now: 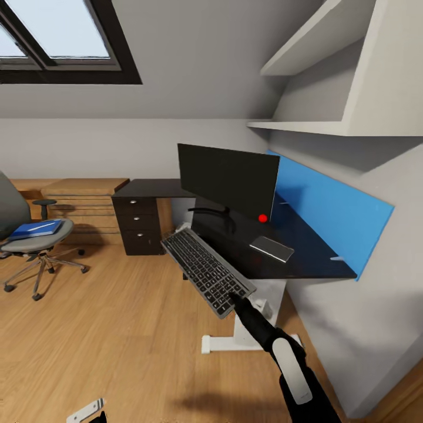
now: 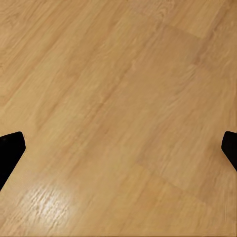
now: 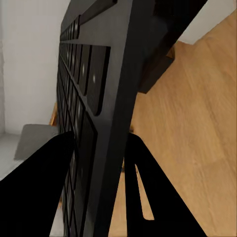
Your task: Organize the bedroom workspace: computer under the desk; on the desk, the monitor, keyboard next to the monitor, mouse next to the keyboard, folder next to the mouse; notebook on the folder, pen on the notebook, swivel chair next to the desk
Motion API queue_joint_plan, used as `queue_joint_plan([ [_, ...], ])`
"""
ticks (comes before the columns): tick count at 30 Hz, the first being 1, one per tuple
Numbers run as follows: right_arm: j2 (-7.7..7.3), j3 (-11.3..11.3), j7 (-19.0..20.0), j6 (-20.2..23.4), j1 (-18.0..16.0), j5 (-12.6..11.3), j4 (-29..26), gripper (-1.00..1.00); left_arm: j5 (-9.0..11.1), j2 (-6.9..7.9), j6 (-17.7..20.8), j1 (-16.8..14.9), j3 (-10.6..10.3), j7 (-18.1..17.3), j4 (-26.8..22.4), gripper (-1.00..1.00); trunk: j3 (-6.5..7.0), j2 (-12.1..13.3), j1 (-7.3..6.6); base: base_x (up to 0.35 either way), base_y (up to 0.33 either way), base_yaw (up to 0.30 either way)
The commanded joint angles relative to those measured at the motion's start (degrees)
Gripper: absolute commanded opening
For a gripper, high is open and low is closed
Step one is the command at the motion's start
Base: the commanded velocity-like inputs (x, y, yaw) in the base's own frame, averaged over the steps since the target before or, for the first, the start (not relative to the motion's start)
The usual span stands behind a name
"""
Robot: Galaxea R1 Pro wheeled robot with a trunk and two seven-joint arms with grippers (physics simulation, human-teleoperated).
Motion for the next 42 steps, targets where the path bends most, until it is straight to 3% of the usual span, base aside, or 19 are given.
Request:
queue_joint_plan([
  [1,0.03,2.69,-0.21,-0.94,-0.03,-1.2,-0.04,-1.0,0.6,0.03,-0.25,-0.04,-0.14,0.01,0.06,1.0,-0.06,-0.03,-0.01,-0.085,0.287,0.0],
  [3,0.03,5.58,-0.39,-2.34,-0.04,-4.71,0.98,-1.0,0.6,0.04,-0.25,-0.03,-0.14,-0.01,0.06,1.0,-0.06,-0.03,-0.01,-0.06,0.306,0.0],
  [6,0.03,6.49,-0.29,-2.5,-0.05,-10.39,2.57,-1.0,0.6,0.05,-0.13,-0.01,-0.2,-0.02,0.06,1.0,-0.06,-0.03,-0.01,-0.02,0.322,0.0],
  [9,-1.78,6.68,0.43,-2.59,-0.05,-13.42,2.97,-1.0,0.6,-0.01,-0.08,-0.02,-0.22,-0.02,0.09,1.0,-0.06,-0.03,-0.01,-0.003,0.334,0.0],
  [22,-2.15,6.85,1.09,-2.57,0.04,-13.87,3.15,-1.0,0.6,-0.03,0.0,-0.01,-1.11,0.01,0.21,1.0,-0.04,-0.03,-0.01,0.022,0.333,0.003],
  [36,-1.97,6.94,0.95,-3.06,0.04,-13.84,3.23,-1.0,0.6,-0.04,-0.16,-0.03,-1.02,0.07,0.59,1.0,0.94,-0.03,-0.01,0.17,0.072,0.16],
  [42,-1.97,6.86,0.92,-3.1,0.04,-13.86,3.16,-1.0,0.6,-0.02,-0.24,-0.04,-1.02,0.07,0.59,1.0,2.12,2.38,-1.33,0.317,0.026,0.053],
])
